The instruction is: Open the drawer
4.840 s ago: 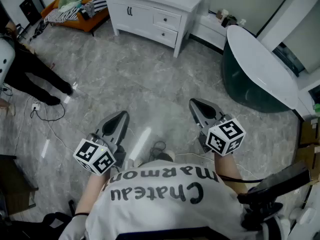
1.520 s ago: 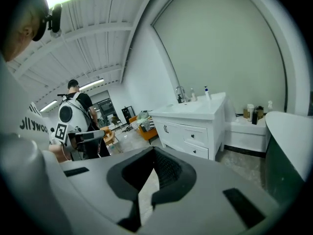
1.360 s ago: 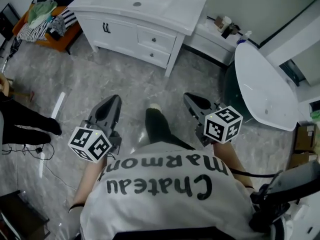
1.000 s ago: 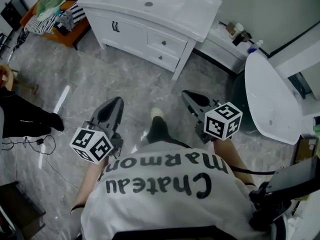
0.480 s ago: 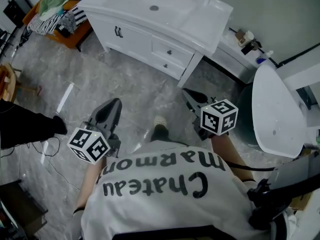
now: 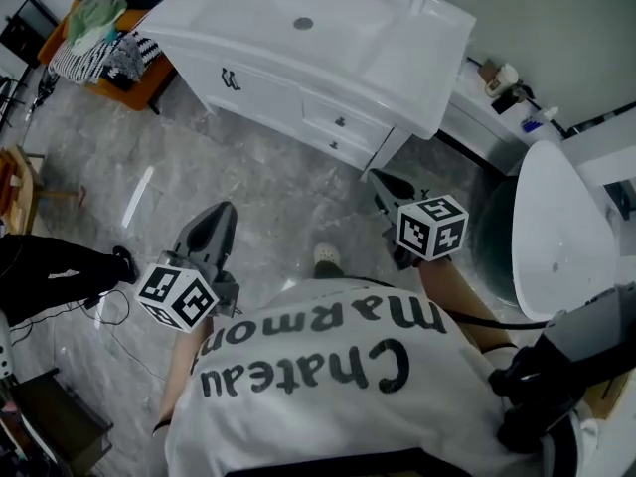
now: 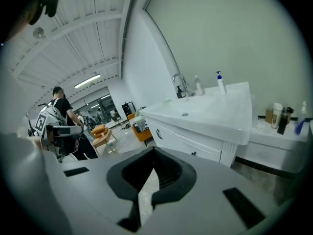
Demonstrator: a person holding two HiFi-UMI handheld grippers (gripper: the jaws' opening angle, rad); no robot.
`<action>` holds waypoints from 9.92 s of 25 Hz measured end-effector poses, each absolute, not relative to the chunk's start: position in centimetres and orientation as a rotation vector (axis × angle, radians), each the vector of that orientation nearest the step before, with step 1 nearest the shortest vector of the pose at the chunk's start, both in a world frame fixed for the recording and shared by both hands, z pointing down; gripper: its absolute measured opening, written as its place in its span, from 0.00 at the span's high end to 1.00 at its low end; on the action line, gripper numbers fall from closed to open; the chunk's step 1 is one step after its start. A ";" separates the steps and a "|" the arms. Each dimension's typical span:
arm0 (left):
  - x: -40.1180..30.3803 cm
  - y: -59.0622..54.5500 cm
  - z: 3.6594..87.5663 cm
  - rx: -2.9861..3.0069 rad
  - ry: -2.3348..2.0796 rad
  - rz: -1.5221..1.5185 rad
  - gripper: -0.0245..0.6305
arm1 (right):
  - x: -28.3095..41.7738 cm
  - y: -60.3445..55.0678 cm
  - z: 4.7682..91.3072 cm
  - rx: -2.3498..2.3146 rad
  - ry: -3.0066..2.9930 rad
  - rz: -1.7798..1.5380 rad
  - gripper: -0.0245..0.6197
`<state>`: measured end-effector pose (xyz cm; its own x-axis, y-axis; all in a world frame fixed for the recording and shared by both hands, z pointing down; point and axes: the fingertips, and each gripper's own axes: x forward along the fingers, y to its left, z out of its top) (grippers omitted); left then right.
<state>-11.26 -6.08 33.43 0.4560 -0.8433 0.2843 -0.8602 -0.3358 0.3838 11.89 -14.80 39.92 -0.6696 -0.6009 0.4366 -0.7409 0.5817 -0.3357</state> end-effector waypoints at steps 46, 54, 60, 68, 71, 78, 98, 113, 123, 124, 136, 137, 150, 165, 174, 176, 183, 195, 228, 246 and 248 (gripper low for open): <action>-23.9 -25.7 44.7 2.127 -1.228 0.267 0.95 | 7.9 -36.2 65.9 1.702 -1.930 1.079 0.95; -24.1 -25.0 45.6 2.101 -1.244 0.320 0.95 | 9.1 -37.8 68.7 1.771 -1.776 1.130 0.65; -24.9 -24.3 45.9 2.072 -1.280 0.321 0.95 | 9.1 -38.5 69.4 1.795 -1.757 1.168 0.65; -24.8 -23.5 46.5 2.051 -1.280 0.312 0.95 | 9.5 -39.4 70.0 1.874 -1.701 1.258 0.68; -24.8 -23.3 46.4 2.060 -1.277 0.307 0.95 | 9.3 -39.4 70.1 1.852 -1.721 1.293 0.75; -24.7 -22.6 46.5 2.054 -1.280 0.295 0.95 | 9.1 -39.3 70.3 1.778 -1.716 1.300 0.76; -24.2 -22.3 47.0 2.028 -1.288 0.250 0.95 | 9.1 -39.1 71.2 1.709 -1.655 1.340 0.76; -23.7 -23.5 46.7 2.050 -1.247 0.230 0.95 | 6.8 -35.1 70.7 1.617 -1.628 1.320 0.76; -24.2 -24.1 46.9 2.079 -1.169 0.248 0.95 | 5.5 -32.5 71.1 1.557 -1.580 1.331 0.76; -24.4 -24.3 46.8 2.085 -1.159 0.253 0.95 | 5.4 -32.3 71.1 1.552 -1.570 1.333 0.76; -26.2 -26.0 48.5 2.182 -0.922 0.373 0.95 | 5.3 -31.7 71.1 1.620 -1.500 1.386 0.76; -26.4 -26.2 48.6 2.183 -0.920 0.373 0.95 | 5.3 -31.7 71.0 1.632 -1.504 1.384 0.76; -26.2 -24.2 47.6 2.175 -0.928 0.365 0.95 | 4.8 -29.9 70.9 1.613 -1.483 1.374 0.76; -26.4 -22.8 47.1 2.156 -0.990 0.343 0.95 | 3.6 -27.6 71.3 1.571 -1.489 1.389 0.76; -25.7 -23.0 46.8 2.155 -0.983 0.355 0.95 | 2.7 -25.9 71.4 1.611 -1.468 1.369 0.77; -25.6 -23.2 46.6 2.160 -0.982 0.355 0.95 | 2.6 -25.6 71.3 1.609 -1.471 1.368 0.77; -25.5 -23.6 46.2 2.175 -0.980 0.348 0.95 | 2.1 -24.3 71.4 1.592 -1.453 1.394 0.77; -24.1 -25.0 45.2 2.171 -0.993 0.352 0.95 | 2.1 -23.8 71.6 1.553 -1.430 1.430 0.76; -10.9 -33.1 35.3 2.563 -0.638 0.276 0.95 | 9.8 -25.9 45.3 1.737 -2.037 1.112 0.94; -8.3 -32.3 29.8 2.668 -0.644 0.166 0.95 | 15.0 -26.8 29.0 2.068 -2.215 0.491 0.95; -8.1 -32.0 29.8 2.674 -0.645 0.166 0.95 | 15.2 -26.6 29.1 2.061 -2.218 0.490 0.95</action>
<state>-8.07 -32.01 29.77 0.8874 -0.4149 0.2007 -0.4603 -0.8208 0.3383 15.20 -26.64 29.06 -0.0955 -0.9586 0.2682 -0.9824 0.0473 -0.1808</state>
